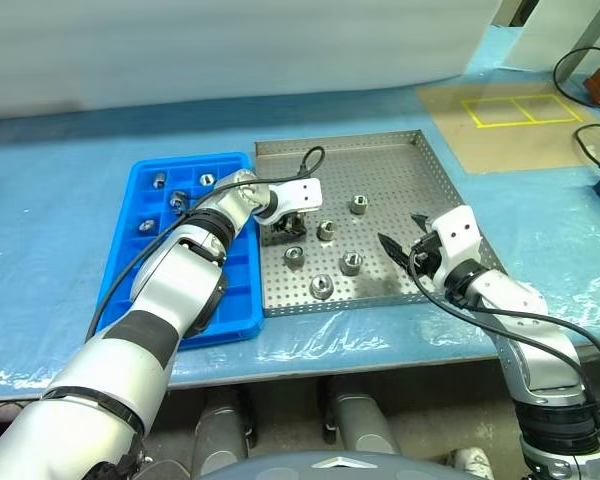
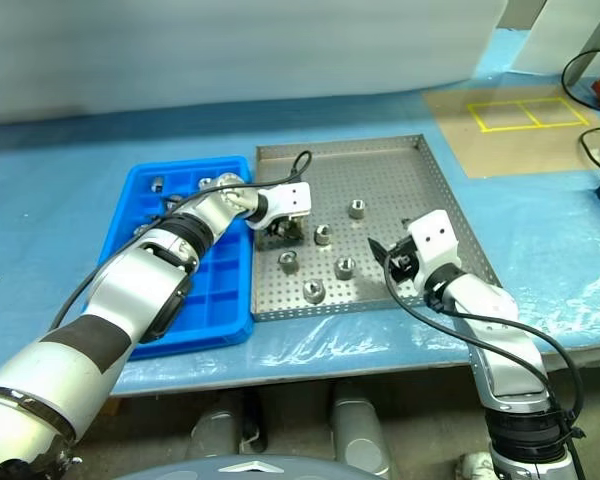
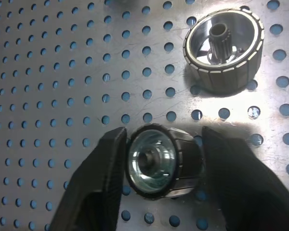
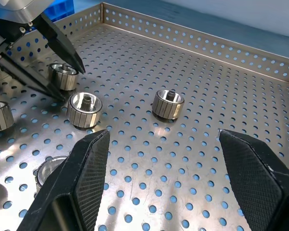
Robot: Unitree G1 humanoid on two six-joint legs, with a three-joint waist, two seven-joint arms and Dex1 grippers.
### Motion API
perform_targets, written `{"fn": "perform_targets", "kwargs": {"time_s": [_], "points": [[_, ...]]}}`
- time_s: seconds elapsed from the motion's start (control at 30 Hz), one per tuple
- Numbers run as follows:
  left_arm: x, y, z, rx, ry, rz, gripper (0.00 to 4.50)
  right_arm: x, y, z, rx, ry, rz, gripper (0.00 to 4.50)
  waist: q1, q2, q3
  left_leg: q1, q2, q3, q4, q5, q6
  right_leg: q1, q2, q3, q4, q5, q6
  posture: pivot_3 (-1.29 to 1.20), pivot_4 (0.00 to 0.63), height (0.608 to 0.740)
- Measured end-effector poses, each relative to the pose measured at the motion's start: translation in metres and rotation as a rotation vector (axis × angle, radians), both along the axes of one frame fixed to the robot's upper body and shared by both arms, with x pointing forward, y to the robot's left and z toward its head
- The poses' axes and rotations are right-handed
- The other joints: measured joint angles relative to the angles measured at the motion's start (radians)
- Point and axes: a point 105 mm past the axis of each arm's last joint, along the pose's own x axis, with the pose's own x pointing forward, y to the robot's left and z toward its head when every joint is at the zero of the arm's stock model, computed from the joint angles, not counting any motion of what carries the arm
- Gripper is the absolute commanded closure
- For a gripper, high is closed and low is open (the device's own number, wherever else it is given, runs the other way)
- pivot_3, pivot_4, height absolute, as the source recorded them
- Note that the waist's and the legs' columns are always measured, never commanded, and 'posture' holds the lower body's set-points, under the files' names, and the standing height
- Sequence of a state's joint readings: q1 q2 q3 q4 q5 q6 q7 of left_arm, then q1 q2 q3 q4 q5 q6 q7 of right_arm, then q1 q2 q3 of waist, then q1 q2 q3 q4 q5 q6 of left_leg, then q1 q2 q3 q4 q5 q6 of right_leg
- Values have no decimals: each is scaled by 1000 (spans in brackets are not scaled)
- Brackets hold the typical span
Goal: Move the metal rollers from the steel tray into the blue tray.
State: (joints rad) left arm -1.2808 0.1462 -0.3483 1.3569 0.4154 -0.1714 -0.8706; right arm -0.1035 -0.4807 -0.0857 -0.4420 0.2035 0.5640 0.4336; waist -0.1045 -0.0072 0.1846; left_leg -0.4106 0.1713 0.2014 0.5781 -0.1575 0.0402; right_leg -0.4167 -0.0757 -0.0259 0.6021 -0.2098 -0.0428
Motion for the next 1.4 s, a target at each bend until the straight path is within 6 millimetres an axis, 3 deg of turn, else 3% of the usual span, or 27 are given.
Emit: {"fn": "perform_targets", "kwargs": {"time_s": [0.07,0.23,0.57,0.73,1.07,1.23,1.4], "points": [[1,1,0,1,-8,7,2308,0,0,0,0,-2,0,804,-6,0,0,0,0,0,0,0,0,0,0,0,0,0,0,-626,150,740],[2,3,3,-6,-13,8,2941,1,1,1,-1,-4,1,804,-22,0,0,-1,0,-1,0,-1,1,0,0,-1,-1,2,-3,-623,150,740],[-9,-1,2,-136,46,-73,2941,7,5,2,-2,-10,23,804,-22,0,0,-4,0,-1,0,-1,3,-2,0,-1,-2,2,-3,-554,150,740],[-9,15,3,-125,31,-85,2941,13,7,3,-2,-10,42,804,-19,0,0,-5,0,-1,-1,-1,5,-3,0,-2,-3,2,-3,-512,150,740],[2,41,65,-358,-173,-69,2941,25,22,3,0,-10,122,804,-10,0,0,-5,0,-1,-1,-2,4,-3,-1,-2,-1,2,-3,-376,150,740],[-20,63,78,-513,-229,-107,2941,39,31,18,13,-54,170,804,11,1,0,-4,2,0,-1,-1,4,-5,-1,-1,3,2,-4,-262,150,740],[-55,92,94,-636,-254,-48,2941,49,67,37,14,-92,332,804,52,2,2,-2,6,1,-3,2,-3,-7,0,-2,7,2,-5,-124,150,740]]}}
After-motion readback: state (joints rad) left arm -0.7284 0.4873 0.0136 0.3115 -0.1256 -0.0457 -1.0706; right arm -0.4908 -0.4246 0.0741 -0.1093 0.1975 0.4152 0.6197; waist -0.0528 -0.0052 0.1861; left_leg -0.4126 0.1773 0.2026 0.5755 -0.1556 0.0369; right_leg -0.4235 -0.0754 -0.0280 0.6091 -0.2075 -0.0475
